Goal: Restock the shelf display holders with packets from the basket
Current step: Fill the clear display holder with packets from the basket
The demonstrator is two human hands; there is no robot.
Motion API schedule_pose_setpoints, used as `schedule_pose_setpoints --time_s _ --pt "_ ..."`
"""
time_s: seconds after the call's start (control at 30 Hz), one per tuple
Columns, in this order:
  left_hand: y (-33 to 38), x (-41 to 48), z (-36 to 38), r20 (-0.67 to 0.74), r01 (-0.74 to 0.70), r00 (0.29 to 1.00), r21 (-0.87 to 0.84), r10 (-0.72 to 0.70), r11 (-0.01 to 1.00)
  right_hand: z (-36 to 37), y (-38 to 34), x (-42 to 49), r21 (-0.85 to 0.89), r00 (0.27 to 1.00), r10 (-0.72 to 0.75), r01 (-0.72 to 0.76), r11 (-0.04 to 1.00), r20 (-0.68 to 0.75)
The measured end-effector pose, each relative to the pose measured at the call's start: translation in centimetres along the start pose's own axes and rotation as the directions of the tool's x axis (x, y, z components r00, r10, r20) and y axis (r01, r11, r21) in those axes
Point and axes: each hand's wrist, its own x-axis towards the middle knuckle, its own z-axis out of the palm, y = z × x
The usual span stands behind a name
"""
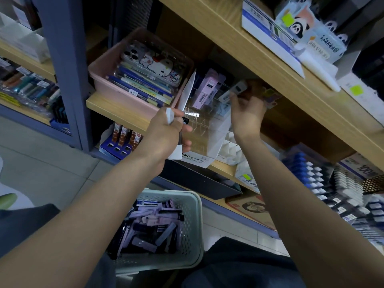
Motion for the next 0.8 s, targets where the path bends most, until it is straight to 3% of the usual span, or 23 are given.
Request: schedule_pose_setpoints --time_s 0.2,0.4,0.63,0.8 --pt "0.0 0.1 0.3 0.018 0.004 1.000 -0.010 -0.004 1.000 0.1 -0.6 0.3 -0.193 0.990 -0.131 0.140 0.971 0.058" --pt "0.1 0.2 0.7 0.036 0.004 0.999 -0.027 -0.004 1.000 -0.3 -1.0 0.8 -0.223 0.991 -0.130 0.133 0.966 0.031" --pt "0.1 0.2 1.2 0.042 0.008 0.999 -0.045 -0.007 0.999 -0.2 -0.2 1.4 -0.405 0.980 -0.175 0.198 0.893 0.094" --pt "0.2 0.3 1.4 0.051 0.026 0.998 -0.092 -0.021 0.995 0.0 -0.5 2.2 -0.423 0.988 -0.138 0.155 0.893 0.071"
